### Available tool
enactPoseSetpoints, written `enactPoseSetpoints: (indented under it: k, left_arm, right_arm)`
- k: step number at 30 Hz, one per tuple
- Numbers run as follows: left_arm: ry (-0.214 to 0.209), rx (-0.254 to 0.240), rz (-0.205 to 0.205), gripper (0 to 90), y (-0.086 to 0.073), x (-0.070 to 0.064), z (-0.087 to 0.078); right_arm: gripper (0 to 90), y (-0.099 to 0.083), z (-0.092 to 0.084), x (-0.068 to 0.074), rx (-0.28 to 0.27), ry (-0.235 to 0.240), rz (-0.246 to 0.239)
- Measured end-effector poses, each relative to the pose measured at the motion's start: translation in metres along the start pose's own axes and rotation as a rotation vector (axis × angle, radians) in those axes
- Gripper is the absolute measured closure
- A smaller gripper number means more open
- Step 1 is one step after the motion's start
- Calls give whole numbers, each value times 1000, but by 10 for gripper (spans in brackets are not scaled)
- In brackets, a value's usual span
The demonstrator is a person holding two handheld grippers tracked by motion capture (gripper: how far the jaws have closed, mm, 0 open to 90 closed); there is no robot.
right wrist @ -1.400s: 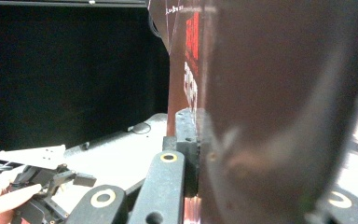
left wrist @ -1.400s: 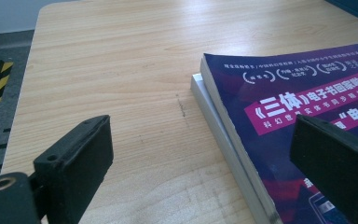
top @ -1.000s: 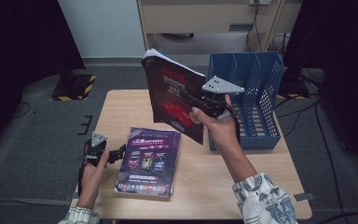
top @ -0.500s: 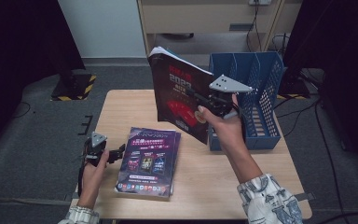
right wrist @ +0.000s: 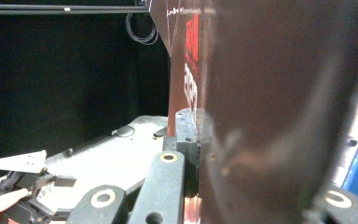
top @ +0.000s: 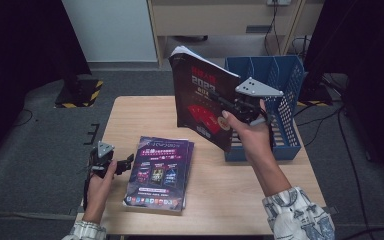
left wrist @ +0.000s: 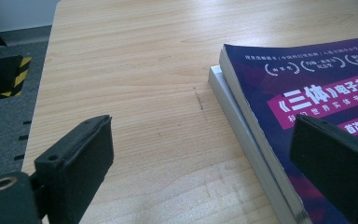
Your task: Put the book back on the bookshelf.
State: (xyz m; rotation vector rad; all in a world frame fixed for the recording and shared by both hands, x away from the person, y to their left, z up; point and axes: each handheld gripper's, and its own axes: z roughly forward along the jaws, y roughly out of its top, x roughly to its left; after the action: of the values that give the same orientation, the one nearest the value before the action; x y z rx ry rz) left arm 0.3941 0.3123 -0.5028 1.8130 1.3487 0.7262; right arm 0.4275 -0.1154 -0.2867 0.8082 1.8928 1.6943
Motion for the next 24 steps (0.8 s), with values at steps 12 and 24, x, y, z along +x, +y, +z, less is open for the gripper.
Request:
enactPoseSetpoints:
  k: [12, 24]
  left_arm:
    - [10, 12, 7, 61, -1, 1, 1]
    - [-10, 32, 14, 57, -2, 3, 1]
  right_arm:
    - [867, -1, -14, -14, -6, -30, 17]
    - [866, 0, -31, -28, -2, -69, 19]
